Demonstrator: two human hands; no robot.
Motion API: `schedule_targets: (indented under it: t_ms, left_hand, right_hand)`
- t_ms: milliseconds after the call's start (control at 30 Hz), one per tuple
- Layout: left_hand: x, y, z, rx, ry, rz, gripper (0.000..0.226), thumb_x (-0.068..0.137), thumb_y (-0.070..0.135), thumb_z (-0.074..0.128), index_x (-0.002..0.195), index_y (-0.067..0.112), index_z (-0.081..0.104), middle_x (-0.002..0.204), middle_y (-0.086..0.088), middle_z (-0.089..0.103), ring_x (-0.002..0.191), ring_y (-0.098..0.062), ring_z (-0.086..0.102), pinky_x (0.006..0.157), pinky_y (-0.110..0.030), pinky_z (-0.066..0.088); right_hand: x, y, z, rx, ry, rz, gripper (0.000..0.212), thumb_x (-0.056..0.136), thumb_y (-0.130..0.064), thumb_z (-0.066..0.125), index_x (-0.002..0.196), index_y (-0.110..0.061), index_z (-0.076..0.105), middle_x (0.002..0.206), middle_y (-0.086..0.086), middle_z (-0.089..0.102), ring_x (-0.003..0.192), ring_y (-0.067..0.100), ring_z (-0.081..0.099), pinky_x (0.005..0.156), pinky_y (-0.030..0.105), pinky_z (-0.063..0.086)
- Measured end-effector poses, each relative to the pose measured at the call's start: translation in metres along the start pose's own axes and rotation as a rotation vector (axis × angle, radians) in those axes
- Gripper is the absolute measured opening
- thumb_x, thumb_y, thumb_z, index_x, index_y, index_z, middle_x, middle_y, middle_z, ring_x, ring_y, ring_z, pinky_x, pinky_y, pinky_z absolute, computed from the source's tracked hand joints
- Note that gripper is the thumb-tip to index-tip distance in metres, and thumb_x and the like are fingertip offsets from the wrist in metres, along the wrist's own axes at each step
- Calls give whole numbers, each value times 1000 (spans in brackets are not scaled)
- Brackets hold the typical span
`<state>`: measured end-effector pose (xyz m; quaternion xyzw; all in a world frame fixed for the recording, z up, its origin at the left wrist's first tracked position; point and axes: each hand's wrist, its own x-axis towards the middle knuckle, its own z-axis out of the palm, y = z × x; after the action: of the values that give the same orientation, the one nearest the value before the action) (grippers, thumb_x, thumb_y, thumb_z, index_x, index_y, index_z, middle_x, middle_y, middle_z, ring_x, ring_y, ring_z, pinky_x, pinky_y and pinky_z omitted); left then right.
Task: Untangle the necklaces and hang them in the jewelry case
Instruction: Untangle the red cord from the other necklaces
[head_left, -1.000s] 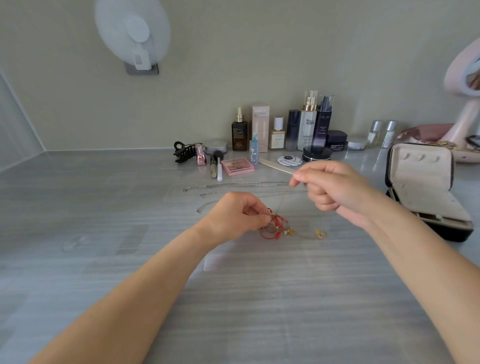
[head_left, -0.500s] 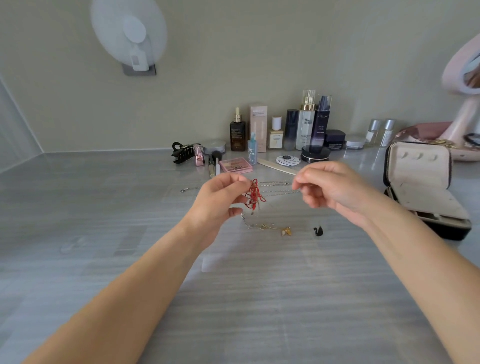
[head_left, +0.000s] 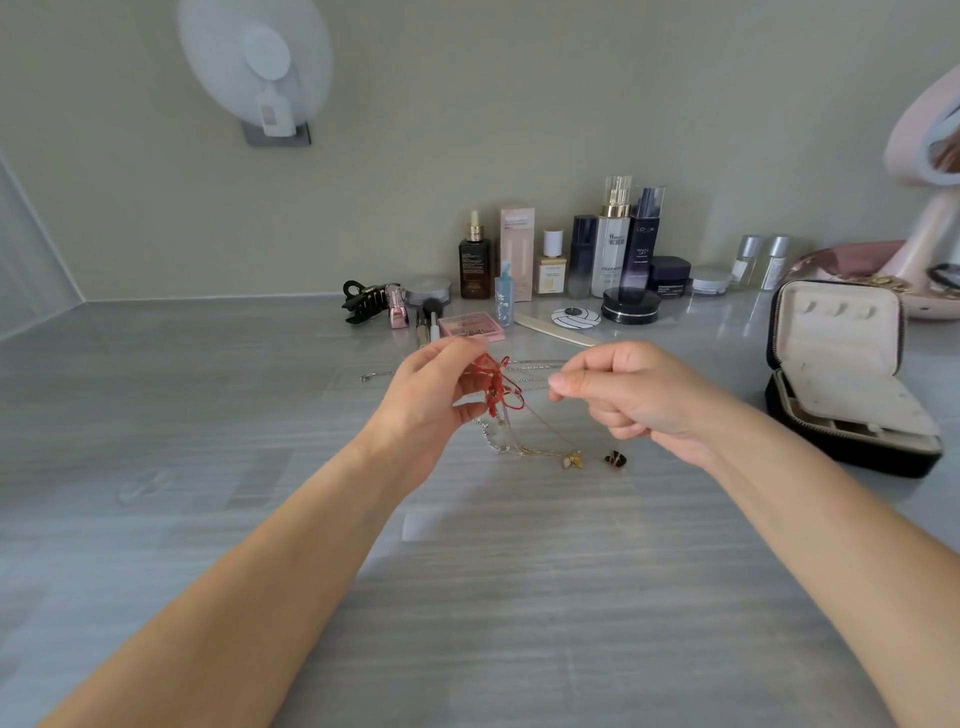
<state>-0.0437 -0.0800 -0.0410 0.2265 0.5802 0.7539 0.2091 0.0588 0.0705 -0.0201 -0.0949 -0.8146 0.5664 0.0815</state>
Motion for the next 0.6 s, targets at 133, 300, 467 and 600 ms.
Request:
schedule_targets:
  t_ms: [133, 300, 467, 600]
  left_hand:
    - [-1, 1, 0, 8, -37, -14, 21, 92, 28, 50, 78, 14, 56, 61, 7, 60, 66, -13, 54, 67, -29, 39]
    - [-2, 0, 0, 16, -64, -9, 27, 94, 30, 47, 71, 17, 51, 60, 7, 57, 67, -14, 52, 69, -29, 38]
    - [-3, 0, 0, 57, -60, 31, 21, 92, 32, 50, 78, 19, 59, 84, -3, 60, 82, -17, 52, 77, -31, 39]
    - [-4, -1, 3, 81, 31, 110, 24, 93, 31, 49, 74, 21, 60, 86, 2, 61, 83, -13, 52, 78, -28, 41]
  right_hand:
    - [1, 2, -3, -46, 34, 35, 16, 84, -13, 60, 69, -11, 63, 39, -8, 22, 36, 9, 15, 42, 19, 11]
    - [1, 2, -2, -57, 64, 44, 16, 84, -15, 60, 68, -12, 64, 39, -8, 22, 37, 10, 15, 43, 21, 11]
    - [2, 1, -1, -54, 141, 23, 23, 84, -18, 58, 62, -14, 64, 41, -8, 23, 39, 9, 17, 41, 20, 12]
    - [4, 3, 0, -68, 184, 39, 22, 80, -18, 60, 59, -15, 64, 47, -7, 36, 36, 6, 20, 38, 18, 16]
